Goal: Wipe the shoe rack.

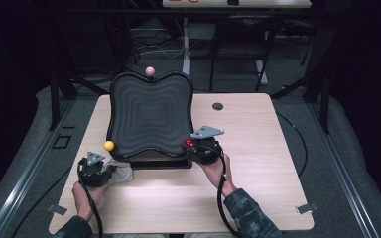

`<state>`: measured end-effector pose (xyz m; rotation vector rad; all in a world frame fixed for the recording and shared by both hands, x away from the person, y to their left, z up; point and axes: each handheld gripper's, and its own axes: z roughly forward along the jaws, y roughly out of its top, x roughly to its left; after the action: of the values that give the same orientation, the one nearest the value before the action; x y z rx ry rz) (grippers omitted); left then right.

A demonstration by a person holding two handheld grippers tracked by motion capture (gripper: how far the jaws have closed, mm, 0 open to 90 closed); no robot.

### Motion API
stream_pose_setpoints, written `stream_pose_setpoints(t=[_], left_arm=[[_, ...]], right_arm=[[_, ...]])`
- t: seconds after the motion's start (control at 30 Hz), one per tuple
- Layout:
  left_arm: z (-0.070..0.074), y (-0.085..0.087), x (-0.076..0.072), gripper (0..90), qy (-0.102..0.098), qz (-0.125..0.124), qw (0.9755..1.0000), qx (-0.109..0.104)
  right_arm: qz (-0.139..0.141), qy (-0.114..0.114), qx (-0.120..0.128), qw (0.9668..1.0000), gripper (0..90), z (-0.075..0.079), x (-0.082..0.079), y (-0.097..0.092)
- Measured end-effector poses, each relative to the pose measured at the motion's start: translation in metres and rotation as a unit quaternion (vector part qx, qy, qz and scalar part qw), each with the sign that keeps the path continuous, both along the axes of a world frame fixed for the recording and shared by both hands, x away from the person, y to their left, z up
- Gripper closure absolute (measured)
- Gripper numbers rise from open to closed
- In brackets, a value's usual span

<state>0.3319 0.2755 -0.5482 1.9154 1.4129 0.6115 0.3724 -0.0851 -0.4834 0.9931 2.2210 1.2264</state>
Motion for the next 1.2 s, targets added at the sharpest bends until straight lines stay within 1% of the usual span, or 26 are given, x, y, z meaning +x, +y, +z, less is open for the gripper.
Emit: stream_pose_setpoints(t=[0.13,0.2,0.3,0.37,0.43,0.47,0.5,0.57,0.6,0.67,0.8,0.87,0.93,0.97,1.03,1.1,1.2], left_arm=[[0.009,0.007,-0.006,84.1,-0.013,0.026,0.9995,-0.011],[0.011,0.009,-0.007,84.1,-0.022,0.030,0.9992,-0.015],[0.011,0.008,-0.004,84.0,-0.023,0.030,0.9992,-0.014],[0.006,0.005,0.001,84.0,-0.018,0.026,0.9995,-0.008],[-0.001,0.003,0.004,84.0,-0.005,0.020,0.9998,0.005],[-0.005,0.002,0.006,84.0,0.005,0.013,0.9998,0.012],[-0.010,0.001,0.007,84.0,0.018,0.007,0.9996,0.020],[-0.017,0.000,0.009,83.9,0.040,0.001,0.9987,0.030],[-0.018,0.000,0.009,83.8,0.042,0.001,0.9987,0.030],[-0.015,0.002,0.009,83.6,0.037,0.007,0.9990,0.025],[-0.005,0.010,0.006,83.6,0.020,0.021,0.9996,0.008],[-0.001,0.016,0.003,83.6,0.013,0.030,0.9995,-0.001],[0.002,0.021,0.001,83.6,0.006,0.036,0.9993,-0.007],[0.004,0.023,0.000,83.6,0.004,0.039,0.9992,-0.010],[0.008,0.026,-0.002,83.6,-0.004,0.045,0.9988,-0.018],[0.011,0.029,-0.004,83.6,-0.010,0.046,0.9987,-0.019],[0.014,0.031,-0.006,83.6,-0.016,0.048,0.9984,-0.026]], right_arm=[[0.003,0.001,0.000,1.0000,60.1,0.000,0.000,0.000],[0.004,0.003,-0.002,1.0000,60.2,0.001,0.000,0.000],[0.005,0.003,-0.004,1.0000,60.2,0.001,0.000,-0.001],[0.006,0.002,-0.001,1.0000,60.1,0.000,0.000,-0.001],[0.005,0.001,-0.003,1.0000,60.2,0.001,0.000,-0.001],[0.005,0.001,-0.004,1.0000,60.2,0.001,0.000,-0.001],[0.005,0.001,-0.004,1.0000,60.2,0.001,0.000,-0.002],[0.006,0.003,-0.005,1.0000,60.2,0.001,0.000,-0.003],[0.007,0.003,-0.004,1.0000,60.2,0.001,0.001,-0.003],[0.009,0.004,-0.006,0.9999,60.2,0.001,0.001,-0.005],[0.015,0.006,-0.006,0.9999,60.2,0.002,0.001,-0.008],[0.019,0.009,-0.004,0.9998,60.2,0.002,0.002,-0.011],[0.022,0.008,-0.008,0.9997,60.2,0.002,0.002,-0.013],[0.025,0.011,-0.005,0.9996,60.1,0.003,0.002,-0.015],[0.024,0.012,-0.010,0.9996,60.1,0.003,0.002,-0.017],[0.033,0.016,-0.006,0.9993,60.1,0.003,0.003,-0.021],[0.037,0.018,-0.007,0.9991,60.0,0.004,0.003,-0.028]])
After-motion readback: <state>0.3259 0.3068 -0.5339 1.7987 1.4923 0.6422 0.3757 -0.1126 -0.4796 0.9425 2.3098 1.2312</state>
